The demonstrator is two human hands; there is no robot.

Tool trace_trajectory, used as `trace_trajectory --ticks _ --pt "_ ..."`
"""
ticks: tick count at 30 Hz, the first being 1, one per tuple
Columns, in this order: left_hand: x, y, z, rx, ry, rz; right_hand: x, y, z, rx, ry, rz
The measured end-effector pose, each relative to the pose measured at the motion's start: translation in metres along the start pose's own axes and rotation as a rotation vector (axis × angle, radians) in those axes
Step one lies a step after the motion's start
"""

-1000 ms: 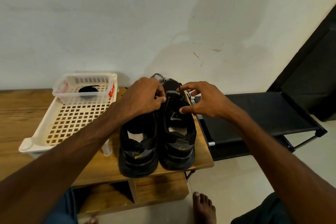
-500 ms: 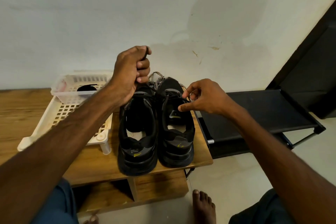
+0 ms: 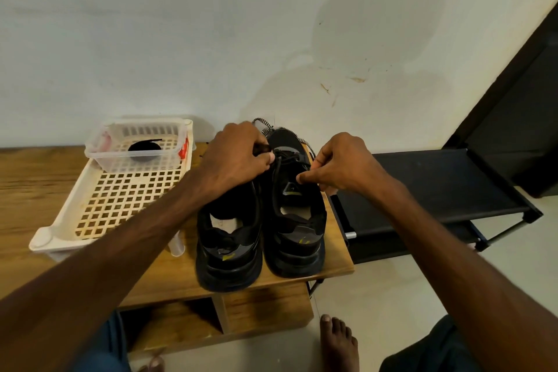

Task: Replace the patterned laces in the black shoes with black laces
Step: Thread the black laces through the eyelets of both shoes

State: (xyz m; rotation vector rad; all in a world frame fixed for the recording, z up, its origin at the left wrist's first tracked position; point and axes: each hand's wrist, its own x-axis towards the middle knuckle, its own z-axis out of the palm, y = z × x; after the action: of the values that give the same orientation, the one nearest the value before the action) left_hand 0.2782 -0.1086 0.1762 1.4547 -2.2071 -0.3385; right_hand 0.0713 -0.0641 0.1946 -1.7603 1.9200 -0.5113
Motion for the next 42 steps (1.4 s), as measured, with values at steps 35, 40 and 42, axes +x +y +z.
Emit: trace_trajectory --ticks 35,40,42 --pt "0.004 0.001 -0.014 -0.287 0.117 0.004 0.000 -0.003 0.004 0.057 0.022 0.068" --pt "0.009 -0.005 -0.001 0.157 -0.043 0.088 0.000 -0.005 0.005 0.051 0.000 0.070" --pt "0.014 -0.007 0.000 0.228 -0.082 0.076 0.001 -0.005 0.006 0.044 -0.004 0.073"
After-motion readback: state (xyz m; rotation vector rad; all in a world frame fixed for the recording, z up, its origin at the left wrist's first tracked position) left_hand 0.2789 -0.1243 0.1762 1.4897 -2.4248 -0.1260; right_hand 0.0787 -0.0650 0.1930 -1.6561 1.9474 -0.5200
